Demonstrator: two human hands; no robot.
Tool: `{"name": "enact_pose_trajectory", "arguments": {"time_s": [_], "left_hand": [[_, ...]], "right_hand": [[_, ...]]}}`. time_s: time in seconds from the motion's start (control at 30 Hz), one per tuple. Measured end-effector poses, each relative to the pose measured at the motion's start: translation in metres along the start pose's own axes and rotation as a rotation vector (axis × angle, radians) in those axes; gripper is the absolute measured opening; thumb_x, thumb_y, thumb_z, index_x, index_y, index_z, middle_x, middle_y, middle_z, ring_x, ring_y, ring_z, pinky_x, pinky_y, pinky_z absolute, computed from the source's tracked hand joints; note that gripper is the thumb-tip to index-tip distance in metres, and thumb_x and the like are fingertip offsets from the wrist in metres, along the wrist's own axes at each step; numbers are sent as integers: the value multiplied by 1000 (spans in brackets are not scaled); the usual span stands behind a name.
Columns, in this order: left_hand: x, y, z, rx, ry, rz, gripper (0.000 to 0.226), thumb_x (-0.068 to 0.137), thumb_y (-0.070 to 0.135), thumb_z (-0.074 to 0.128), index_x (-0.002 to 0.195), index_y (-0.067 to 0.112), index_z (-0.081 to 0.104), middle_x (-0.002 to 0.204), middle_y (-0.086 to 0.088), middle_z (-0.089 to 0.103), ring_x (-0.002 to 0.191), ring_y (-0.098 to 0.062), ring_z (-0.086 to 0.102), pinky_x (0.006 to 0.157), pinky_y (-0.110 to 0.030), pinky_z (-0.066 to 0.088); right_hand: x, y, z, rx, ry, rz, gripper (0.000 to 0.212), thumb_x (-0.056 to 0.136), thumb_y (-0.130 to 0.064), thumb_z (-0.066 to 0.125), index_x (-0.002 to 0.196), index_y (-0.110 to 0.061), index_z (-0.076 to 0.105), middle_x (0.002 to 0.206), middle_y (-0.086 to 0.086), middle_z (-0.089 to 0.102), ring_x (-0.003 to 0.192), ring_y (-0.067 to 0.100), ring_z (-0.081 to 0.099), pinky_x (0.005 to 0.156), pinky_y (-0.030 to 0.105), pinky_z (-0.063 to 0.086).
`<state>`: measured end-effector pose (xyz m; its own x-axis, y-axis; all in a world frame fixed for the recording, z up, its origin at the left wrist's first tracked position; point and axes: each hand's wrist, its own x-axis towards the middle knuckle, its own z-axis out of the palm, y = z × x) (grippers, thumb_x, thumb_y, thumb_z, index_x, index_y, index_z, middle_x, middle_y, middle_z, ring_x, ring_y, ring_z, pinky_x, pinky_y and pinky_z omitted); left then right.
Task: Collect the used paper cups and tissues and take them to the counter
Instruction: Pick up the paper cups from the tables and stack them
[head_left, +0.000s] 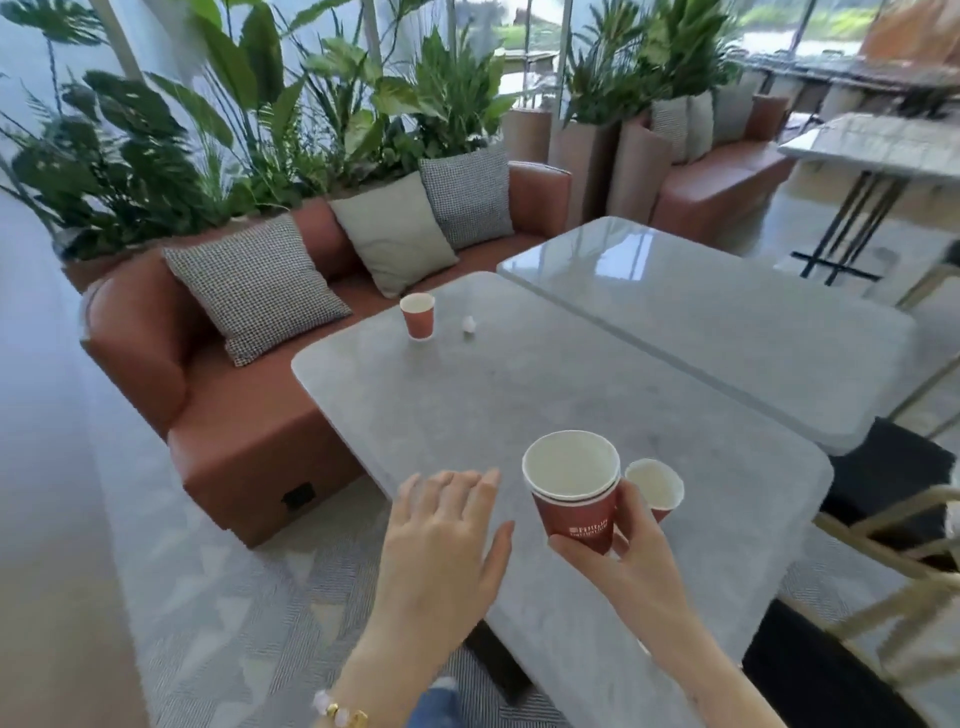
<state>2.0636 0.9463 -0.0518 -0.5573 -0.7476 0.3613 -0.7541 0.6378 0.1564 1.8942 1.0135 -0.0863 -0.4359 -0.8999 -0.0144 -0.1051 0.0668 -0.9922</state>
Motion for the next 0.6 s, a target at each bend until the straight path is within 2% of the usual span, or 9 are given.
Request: {"name": "enact_pose_trajectory", "arguments": {"time_s": [0.13, 0.2, 0.3, 0.47, 0.6], "left_hand": [[52, -29, 17, -67, -12, 194, 47, 86, 38, 40, 114, 12, 66, 103, -1, 69, 95, -25, 65, 89, -46, 51], [78, -43, 22, -94, -8, 280, 46, 86, 37, 41, 113, 11, 66, 103, -2, 69, 94, -26, 65, 88, -46, 51], [107, -58, 29, -153, -41, 396, 46, 87, 37, 41, 115, 11, 65, 104, -2, 69, 96, -27, 65, 89, -46, 50], [139, -68, 42, -238, -78, 552, 46, 89, 37, 40, 117, 11, 64, 107, -2, 68, 98, -26, 64, 90, -46, 49], [150, -63, 52, -301, -91, 661, 44, 89, 36, 40, 116, 10, 64, 106, -2, 68, 97, -27, 64, 88, -45, 49]], "right_hand": [[24, -2, 16, -25, 200, 27, 56, 68, -2, 81, 107, -29, 51, 103, -11, 64, 87, -8, 62, 71, 5, 45], [33, -5, 25, -47, 289, 48, 58, 68, -9, 83, 109, -34, 50, 106, -12, 65, 95, -2, 62, 79, 14, 48], [42, -9, 36, -69, 429, 60, 58, 67, -14, 83, 107, -39, 50, 104, -16, 64, 101, 5, 61, 86, 24, 48], [45, -11, 50, -36, 602, 101, 58, 69, -18, 82, 109, -45, 49, 105, -25, 64, 102, 0, 60, 84, 30, 52], [41, -10, 53, -5, 694, 107, 68, 71, -13, 81, 127, -28, 46, 119, -13, 62, 110, 0, 58, 84, 12, 47]]}}
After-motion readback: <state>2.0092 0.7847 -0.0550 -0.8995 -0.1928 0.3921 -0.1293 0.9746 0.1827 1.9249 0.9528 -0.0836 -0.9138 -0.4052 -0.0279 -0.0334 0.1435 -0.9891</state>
